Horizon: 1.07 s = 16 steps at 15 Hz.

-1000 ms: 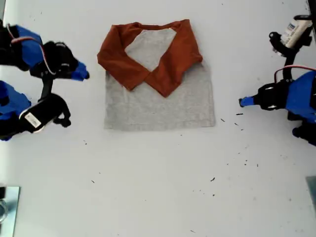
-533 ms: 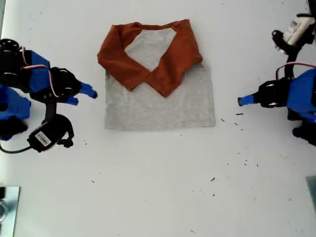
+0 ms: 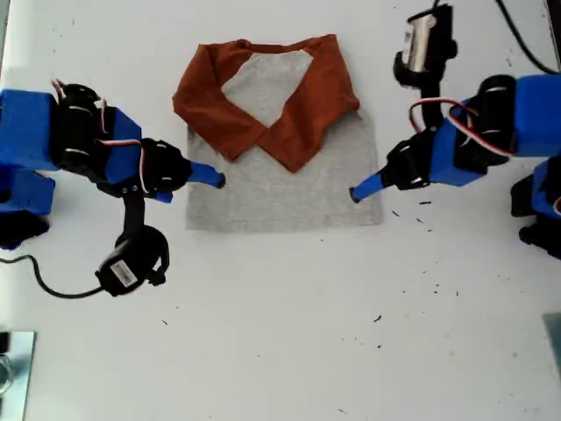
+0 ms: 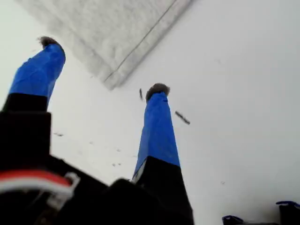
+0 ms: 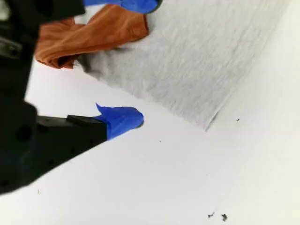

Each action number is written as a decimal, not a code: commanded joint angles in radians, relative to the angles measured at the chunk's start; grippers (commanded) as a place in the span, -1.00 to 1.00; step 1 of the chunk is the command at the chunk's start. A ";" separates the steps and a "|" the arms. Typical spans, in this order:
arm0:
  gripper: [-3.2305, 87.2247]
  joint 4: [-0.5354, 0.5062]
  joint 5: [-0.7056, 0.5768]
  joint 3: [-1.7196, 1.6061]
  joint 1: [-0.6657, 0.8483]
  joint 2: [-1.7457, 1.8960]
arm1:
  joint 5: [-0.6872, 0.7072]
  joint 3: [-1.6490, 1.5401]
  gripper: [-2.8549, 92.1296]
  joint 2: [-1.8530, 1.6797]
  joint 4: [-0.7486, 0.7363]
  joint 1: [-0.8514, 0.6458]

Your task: Fold t shirt

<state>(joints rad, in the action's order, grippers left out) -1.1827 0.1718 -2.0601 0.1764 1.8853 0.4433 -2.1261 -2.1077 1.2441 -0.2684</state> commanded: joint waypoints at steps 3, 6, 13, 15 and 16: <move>-0.32 0.092 0.018 0.018 -0.035 -0.216 | 0.009 0.049 -0.23 0.233 -0.193 0.020; -0.86 0.141 -0.008 0.046 -0.034 -0.272 | -0.014 0.041 -0.77 0.394 -0.319 0.037; -0.93 0.172 -0.025 0.184 -0.166 -0.250 | -0.117 -0.006 -0.87 0.121 -0.239 0.155; -0.93 0.172 -0.018 0.233 -0.236 -0.210 | -0.167 0.012 -0.87 -0.055 -0.129 0.245; -0.93 0.172 -0.018 0.244 -0.281 -0.192 | -0.192 0.028 -0.87 -0.141 -0.089 0.310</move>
<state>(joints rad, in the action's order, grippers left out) -1.0140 0.1565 -1.8699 -0.0414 1.6183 0.2899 -2.1384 -2.1154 1.0983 -0.0353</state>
